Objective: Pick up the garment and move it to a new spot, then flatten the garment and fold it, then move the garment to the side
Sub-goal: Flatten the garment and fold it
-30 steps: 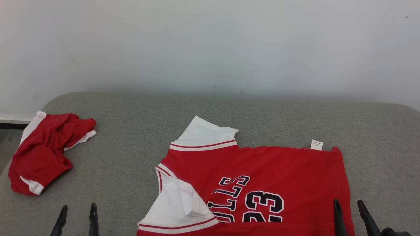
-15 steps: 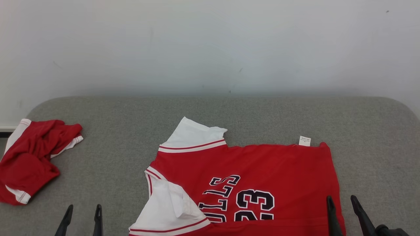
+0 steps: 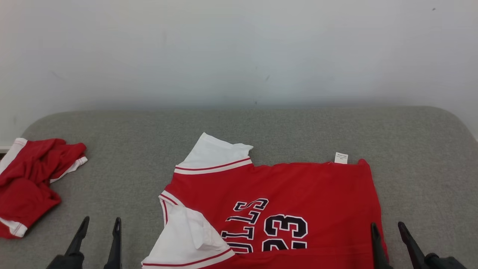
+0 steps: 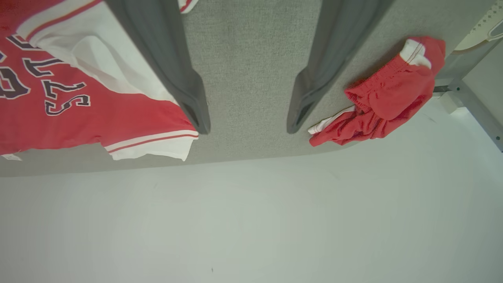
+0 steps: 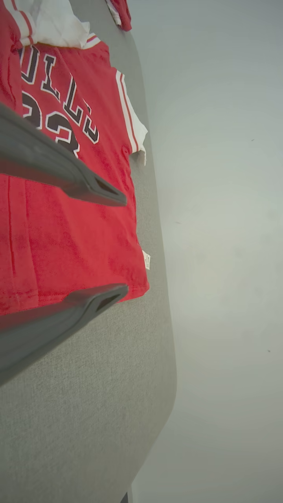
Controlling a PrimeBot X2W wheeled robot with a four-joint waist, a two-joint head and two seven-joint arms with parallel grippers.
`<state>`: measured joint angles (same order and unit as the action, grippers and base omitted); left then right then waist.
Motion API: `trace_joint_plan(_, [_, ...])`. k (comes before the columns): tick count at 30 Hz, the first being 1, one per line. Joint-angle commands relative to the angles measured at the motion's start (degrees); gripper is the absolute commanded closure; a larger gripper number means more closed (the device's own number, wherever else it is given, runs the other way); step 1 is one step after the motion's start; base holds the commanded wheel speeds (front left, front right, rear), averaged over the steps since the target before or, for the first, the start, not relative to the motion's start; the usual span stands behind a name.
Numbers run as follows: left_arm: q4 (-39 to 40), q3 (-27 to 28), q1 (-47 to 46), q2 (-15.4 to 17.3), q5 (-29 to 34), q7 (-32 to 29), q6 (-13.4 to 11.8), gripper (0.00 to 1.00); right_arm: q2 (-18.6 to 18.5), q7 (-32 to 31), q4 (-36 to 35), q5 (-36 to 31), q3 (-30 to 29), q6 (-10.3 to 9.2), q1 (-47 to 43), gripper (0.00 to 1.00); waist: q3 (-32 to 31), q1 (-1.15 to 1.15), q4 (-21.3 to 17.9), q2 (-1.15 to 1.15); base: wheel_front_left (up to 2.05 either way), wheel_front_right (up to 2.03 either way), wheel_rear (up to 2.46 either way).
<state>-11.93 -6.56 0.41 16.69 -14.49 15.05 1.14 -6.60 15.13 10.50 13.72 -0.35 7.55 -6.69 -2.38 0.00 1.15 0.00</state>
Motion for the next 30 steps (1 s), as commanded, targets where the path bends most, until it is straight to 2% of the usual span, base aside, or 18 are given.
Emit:
trace_joint_plan(1, [-0.3, -0.2, -2.2, 0.4, -0.4, 0.1, 0.5, 0.00, -0.7, 0.0, 0.7, -0.5, 0.0, -0.14, 1.9, 0.00, 0.6, 0.00, -1.2, 0.00, 0.00, 0.00, 0.00])
trace_joint_plan(8, [-3.6, -1.4, -13.8, 2.7, -1.6, -4.4, 3.7, 0.00, -1.7, -0.1, 7.5, -1.6, 2.3, -0.14, 12.8, 0.00, 4.4, 0.00, -8.0, 0.00, 0.00, 0.00, 0.00])
trace_joint_plan(13, [-7.5, -2.4, -23.4, 6.1, -3.4, -10.1, 5.4, 0.00, -1.6, -0.3, 15.6, -0.6, 5.1, -0.14, 23.5, 0.00, 9.9, 0.00, -13.8, 0.00, 0.00, 0.00, 0.00])
trace_joint_plan(17, [-10.7, -4.3, -31.1, 8.4, -5.2, -14.6, 6.1, 0.00, -0.8, -0.1, 22.4, 0.6, 7.2, -0.14, 32.1, 0.00, 14.2, 0.00, -17.0, 0.00, 0.00, 0.00, 0.00])
trace_joint_plan(22, [-15.3, -8.6, -38.9, 10.5, -7.8, -18.8, 6.3, 0.00, -0.2, 0.1, 30.1, 1.8, 9.9, -0.14, 41.2, 0.00, 18.8, 0.00, -19.6, 0.00, 0.00, 0.00, 0.00])
trace_joint_plan(30, [-22.5, -15.9, -47.9, 13.3, -12.4, -21.0, 6.3, 0.00, 1.4, 0.0, 36.9, 3.2, 13.8, -0.14, 50.8, 0.00, 23.2, 0.00, -21.8, 0.00, 0.00, 0.00, 0.00])
